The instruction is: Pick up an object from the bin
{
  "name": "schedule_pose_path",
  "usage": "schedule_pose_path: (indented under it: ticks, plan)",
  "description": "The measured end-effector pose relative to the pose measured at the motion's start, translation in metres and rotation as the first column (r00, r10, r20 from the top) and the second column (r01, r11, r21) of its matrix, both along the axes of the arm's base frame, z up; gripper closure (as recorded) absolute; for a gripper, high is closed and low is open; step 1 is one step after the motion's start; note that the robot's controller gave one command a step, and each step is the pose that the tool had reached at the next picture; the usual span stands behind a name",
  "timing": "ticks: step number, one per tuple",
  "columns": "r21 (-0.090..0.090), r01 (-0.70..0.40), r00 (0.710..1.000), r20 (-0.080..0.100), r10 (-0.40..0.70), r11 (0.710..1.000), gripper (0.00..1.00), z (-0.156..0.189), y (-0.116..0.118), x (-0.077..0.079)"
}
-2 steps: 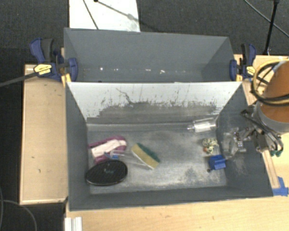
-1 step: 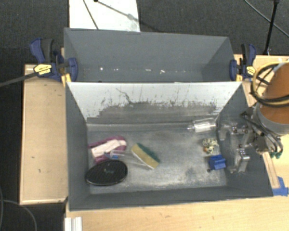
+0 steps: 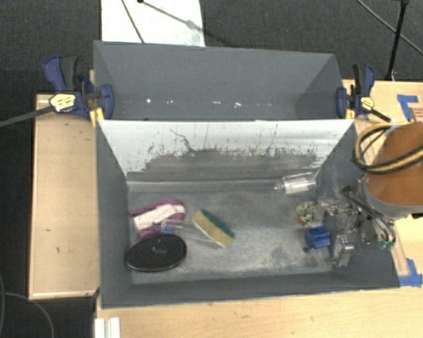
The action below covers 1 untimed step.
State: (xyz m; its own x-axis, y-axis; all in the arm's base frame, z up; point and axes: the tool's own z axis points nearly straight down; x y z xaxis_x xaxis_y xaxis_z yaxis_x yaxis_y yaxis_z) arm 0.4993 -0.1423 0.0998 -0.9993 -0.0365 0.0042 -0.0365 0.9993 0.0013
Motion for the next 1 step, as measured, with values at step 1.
schedule_pose_path:
  ticks: [1]
  plan:
    - [-0.003, -0.005, 1.000, 0.015, 0.006, 1.000, 0.00, -0.0277, -0.0076, 0.0184]
